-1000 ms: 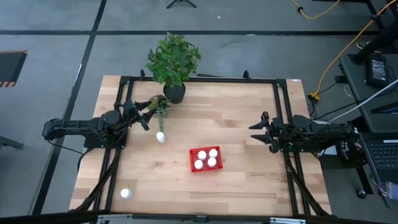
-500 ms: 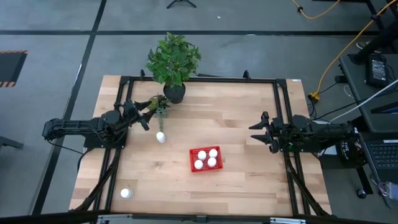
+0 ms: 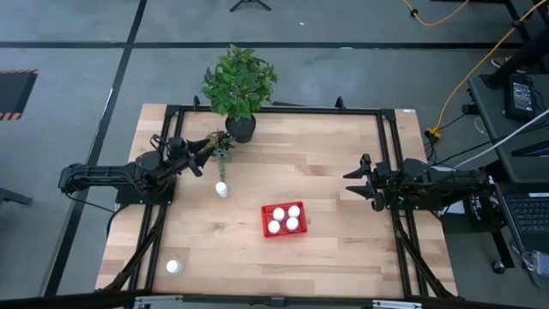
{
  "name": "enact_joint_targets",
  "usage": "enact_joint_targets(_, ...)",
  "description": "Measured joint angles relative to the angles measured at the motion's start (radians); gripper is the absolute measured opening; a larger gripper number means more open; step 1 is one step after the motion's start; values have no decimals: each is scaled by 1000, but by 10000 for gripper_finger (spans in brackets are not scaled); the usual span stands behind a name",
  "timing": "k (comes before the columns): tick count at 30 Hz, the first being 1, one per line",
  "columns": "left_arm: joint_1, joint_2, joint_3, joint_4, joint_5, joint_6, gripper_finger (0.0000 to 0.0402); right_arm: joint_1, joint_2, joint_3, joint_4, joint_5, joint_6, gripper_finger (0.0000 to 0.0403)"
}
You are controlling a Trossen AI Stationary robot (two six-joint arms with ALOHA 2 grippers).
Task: Pick and place pill bottles into a basket
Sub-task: Put the white pill bottles into the red bin
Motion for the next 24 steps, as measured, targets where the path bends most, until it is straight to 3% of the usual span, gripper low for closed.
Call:
enact_joint_targets(7,0,1,0,28,-13,-192,246,0,0,0,0,0,1,194)
enact_joint_targets(13,0,1,0,92,-25,-205,246,0,0,0,0,0,0,194)
enact_joint_targets(15,0,2,10,143,23,-175,246,0,0,0,0,1,1,194)
enact_joint_targets(19,0,20,130,115,134,-115,246,0,0,0,0,1,1,194)
enact_joint_targets(24,0,163,429,-121,204,47,246,0,0,0,0,1,1,194)
